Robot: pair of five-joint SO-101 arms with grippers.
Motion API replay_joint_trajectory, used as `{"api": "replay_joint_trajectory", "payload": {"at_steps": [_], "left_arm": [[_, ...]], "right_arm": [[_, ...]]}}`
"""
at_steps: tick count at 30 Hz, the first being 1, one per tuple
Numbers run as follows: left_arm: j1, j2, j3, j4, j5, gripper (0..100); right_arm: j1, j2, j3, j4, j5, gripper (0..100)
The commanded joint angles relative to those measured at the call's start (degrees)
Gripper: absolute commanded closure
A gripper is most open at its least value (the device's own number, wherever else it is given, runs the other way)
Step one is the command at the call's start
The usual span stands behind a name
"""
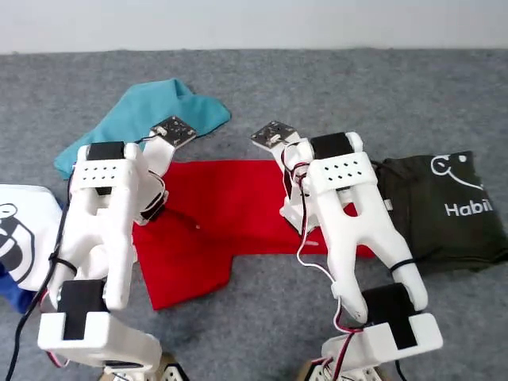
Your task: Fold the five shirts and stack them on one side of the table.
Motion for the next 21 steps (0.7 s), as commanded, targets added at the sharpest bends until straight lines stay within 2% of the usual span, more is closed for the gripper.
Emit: {"api": "replay_joint_trajectory", "payload": {"at_steps": [1,3,7,11,14,16,19,21], "left_arm": [[-0.3,-0.3,-3.6,-0.8,0.6,78],[-0.4,-0.3,-4.9,-0.7,0.7,73],[-0.1,-0.3,-6.1,-0.4,1.1,73],[-2.6,-0.7,-6.5,-3.5,6.2,73],[-7.4,-0.4,-8.2,-8.6,13.1,73],[-10.3,-0.7,-9.5,-10.7,20.1,73],[-13.8,-2.0,-11.6,-11.3,31.0,73],[-15.1,-4.0,-11.6,-10.5,35.0,73]], "right_arm": [[-0.2,-0.4,-0.2,-0.3,0.4,79.4],[-0.2,-0.4,-0.2,-0.3,0.4,79.4],[-0.2,-0.4,-0.2,-0.3,0.4,79.4],[-0.7,-0.4,-0.2,-0.3,0.4,79.4],[-3.2,-0.4,-0.2,-0.3,0.4,79.4],[-6.3,-0.4,-0.2,-0.7,0.4,79.4],[-13.1,-0.3,-0.3,-1.5,0.4,79.4],[-18.2,-0.3,-0.3,-3.4,0.4,79.4]]}}
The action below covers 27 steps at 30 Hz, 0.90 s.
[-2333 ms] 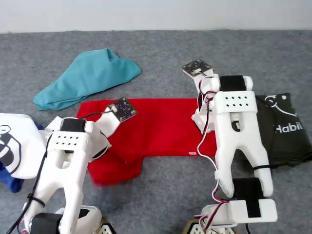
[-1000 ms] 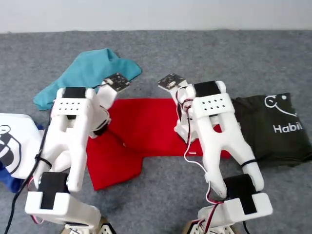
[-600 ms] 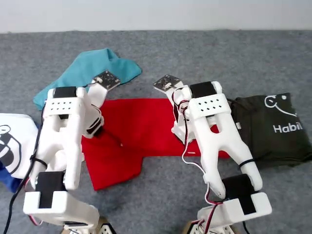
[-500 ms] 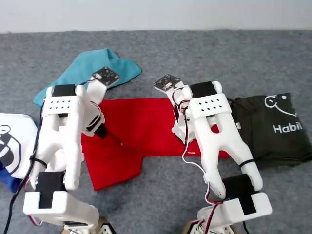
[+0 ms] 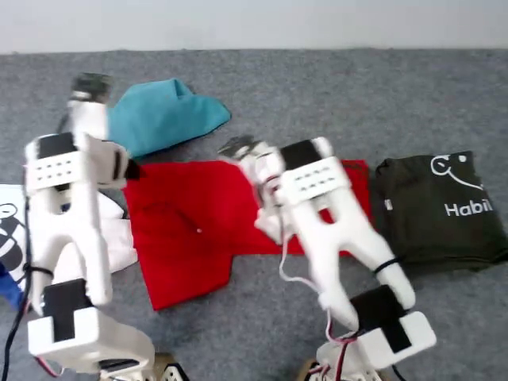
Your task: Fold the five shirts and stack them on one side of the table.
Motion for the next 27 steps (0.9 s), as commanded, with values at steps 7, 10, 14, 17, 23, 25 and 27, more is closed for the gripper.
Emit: {"api": "replay_joint_trajectory", "payload": {"at_steps": [7,10,14,17,23,25,27], "left_arm": [[-2.2,-13.6,-2.4,11.3,5.1,73],[-2.2,-17.1,-2.3,14.7,2.5,73],[-1.9,-19.3,-0.4,15.3,2.1,73],[-2.0,-18.6,5.7,12.7,1.8,73],[-2.1,-18.5,15.4,8.1,-0.5,73],[-2.2,-18.5,15.4,8.2,-0.6,73],[-2.2,-18.5,15.4,8.2,-0.7,73]], "right_arm": [[-16.8,0.6,-0.2,-13.4,-0.1,79.4],[-16.4,5.2,-0.3,-20.1,-0.1,79.4],[-16.2,13.3,-1.0,-25.6,-0.1,79.4],[-16.3,16.1,-2.8,-23.3,-2.0,79.4],[-14.5,19.6,-3.3,-23.9,-2.1,79.4],[-14.4,20.4,-3.0,-23.7,-2.1,79.4],[-14.4,20.4,-2.6,-23.2,-2.1,79.4]]}}
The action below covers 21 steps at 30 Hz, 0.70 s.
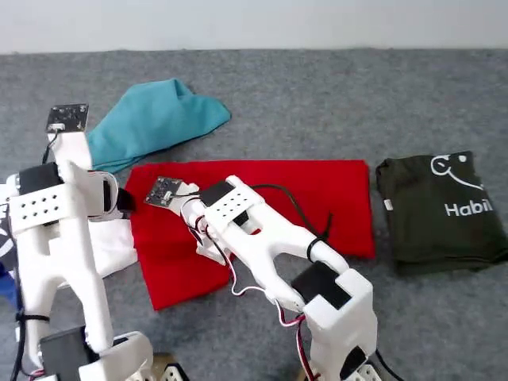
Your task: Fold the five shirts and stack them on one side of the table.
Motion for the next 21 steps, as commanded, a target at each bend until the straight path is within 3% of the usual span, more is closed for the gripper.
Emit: {"api": "replay_joint_trajectory", "payload": {"at_steps": [1,5,10,13,17,21], "left_arm": [[-0.4,-1.6,0.1,-0.8,-0.6,73],[0.0,-1.5,0.3,1.1,-4.0,73],[0.6,-1.1,0.6,14.0,-19.5,73],[0.5,-1.6,4.9,19.6,-34.9,73],[1.3,-1.1,15.4,15.8,-50.7,79],[2.7,-1.1,23.3,8.2,-52.0,81]], "right_arm": [[0.7,-0.7,-2.1,1.0,-0.7,79.4],[1.0,-5.3,-2.1,3.1,-0.7,79.4],[1.1,-13.0,-2.0,6.7,-0.6,79.4],[1.1,-15.7,-1.9,8.1,-0.6,79.4],[2.6,-16.8,-1.7,8.5,-0.5,79.4],[7.0,-17.0,-1.8,9.8,-0.5,79.4]]}}
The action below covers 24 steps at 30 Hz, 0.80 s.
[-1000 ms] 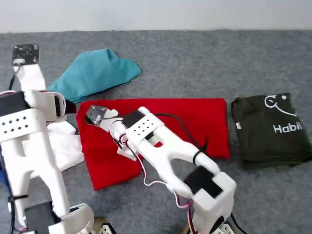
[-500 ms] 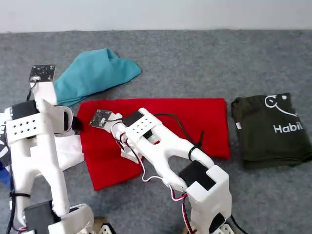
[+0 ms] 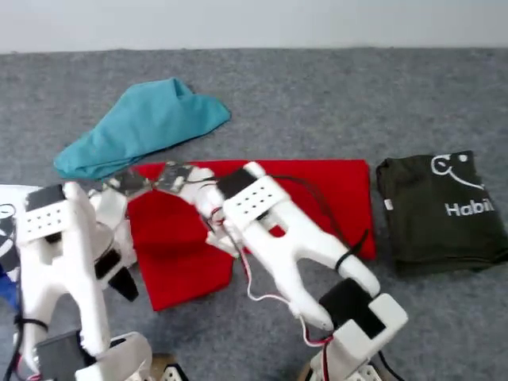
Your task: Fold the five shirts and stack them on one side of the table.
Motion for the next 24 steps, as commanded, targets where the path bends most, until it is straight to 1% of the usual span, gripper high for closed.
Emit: {"api": "replay_joint_trajectory", "payload": {"at_steps": [1,5,8,11,15,17,19,21,24], "left_arm": [[3.3,-0.9,7.2,-4.4,-4.7,81],[9.0,-1.0,9.5,-4.2,-3.6,81],[12.5,-1.1,7.3,-4.7,2.5,81],[12.7,-0.8,2.5,-4.2,6.0,81],[12.9,-1.0,0.7,-0.1,7.3,81],[12.7,-1.2,-0.5,1.4,7.6,81],[13.1,-1.2,-1.5,1.8,9.1,81],[13.2,-1.1,-2.2,1.6,9.9,81],[13.2,-0.8,-0.6,1.6,7.7,81]], "right_arm": [[3.6,-3.7,-2.5,0.8,-0.7,79.4],[5.1,-3.7,-2.3,1.9,-0.7,79.4],[5.8,-3.7,-2.5,1.9,0.2,79.4],[11.6,-3.7,-3.3,2.0,0.9,79.4],[22.7,-3.8,-5.2,4.1,1.2,79.4],[26.9,-3.8,-5.2,4.0,1.4,79.4],[29.3,-3.6,-4.7,4.0,2.9,79.4],[30.2,-3.7,-4.0,4.0,3.3,79.4],[30.5,-3.7,-3.5,4.0,3.3,79.4]]}}
